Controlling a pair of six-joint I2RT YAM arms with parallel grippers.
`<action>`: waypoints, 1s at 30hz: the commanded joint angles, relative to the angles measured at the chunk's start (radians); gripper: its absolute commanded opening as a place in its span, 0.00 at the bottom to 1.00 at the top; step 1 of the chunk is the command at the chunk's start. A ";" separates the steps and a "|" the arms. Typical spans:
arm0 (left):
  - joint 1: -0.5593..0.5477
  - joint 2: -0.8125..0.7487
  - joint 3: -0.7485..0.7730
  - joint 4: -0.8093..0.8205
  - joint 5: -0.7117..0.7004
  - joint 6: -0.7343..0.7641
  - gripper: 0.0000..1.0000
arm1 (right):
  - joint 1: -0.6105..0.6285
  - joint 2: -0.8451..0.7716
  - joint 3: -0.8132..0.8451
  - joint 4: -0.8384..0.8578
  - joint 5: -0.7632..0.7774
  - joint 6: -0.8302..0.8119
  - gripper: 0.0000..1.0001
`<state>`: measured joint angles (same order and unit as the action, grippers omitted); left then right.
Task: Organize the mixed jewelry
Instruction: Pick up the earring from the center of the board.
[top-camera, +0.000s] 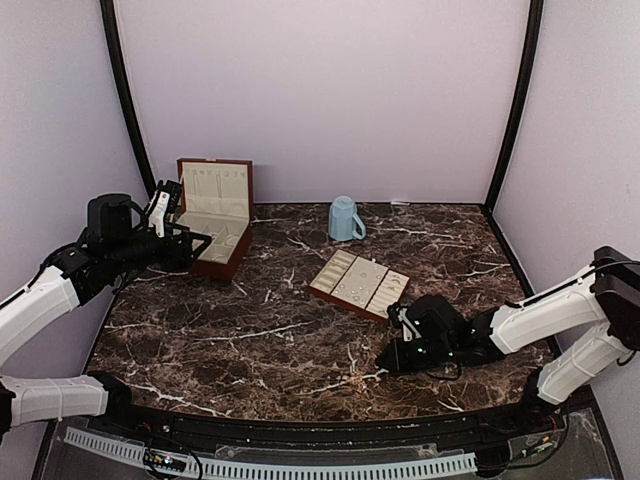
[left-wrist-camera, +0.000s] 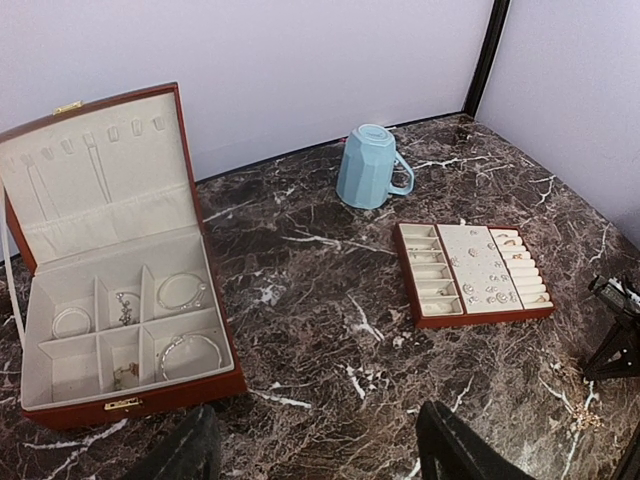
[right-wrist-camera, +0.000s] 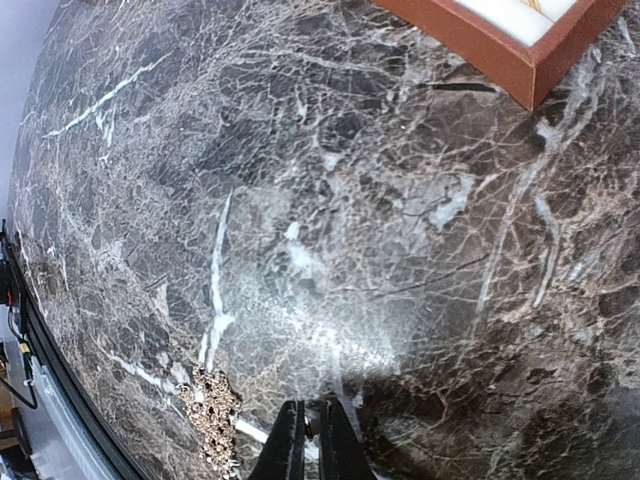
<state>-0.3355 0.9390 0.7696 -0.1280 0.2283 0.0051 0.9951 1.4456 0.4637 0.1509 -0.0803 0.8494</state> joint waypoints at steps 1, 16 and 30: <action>0.004 -0.014 -0.013 0.036 0.034 -0.015 0.70 | 0.008 -0.012 0.011 -0.041 0.027 -0.008 0.04; -0.361 0.128 -0.113 0.391 -0.069 -0.380 0.63 | 0.008 -0.043 0.050 -0.026 0.067 -0.038 0.00; -0.637 0.698 0.052 0.648 0.011 -0.514 0.60 | 0.008 -0.015 0.071 0.049 0.076 -0.036 0.00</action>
<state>-0.9394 1.5501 0.7464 0.4198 0.1913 -0.4660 0.9951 1.4113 0.5087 0.1432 -0.0212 0.8204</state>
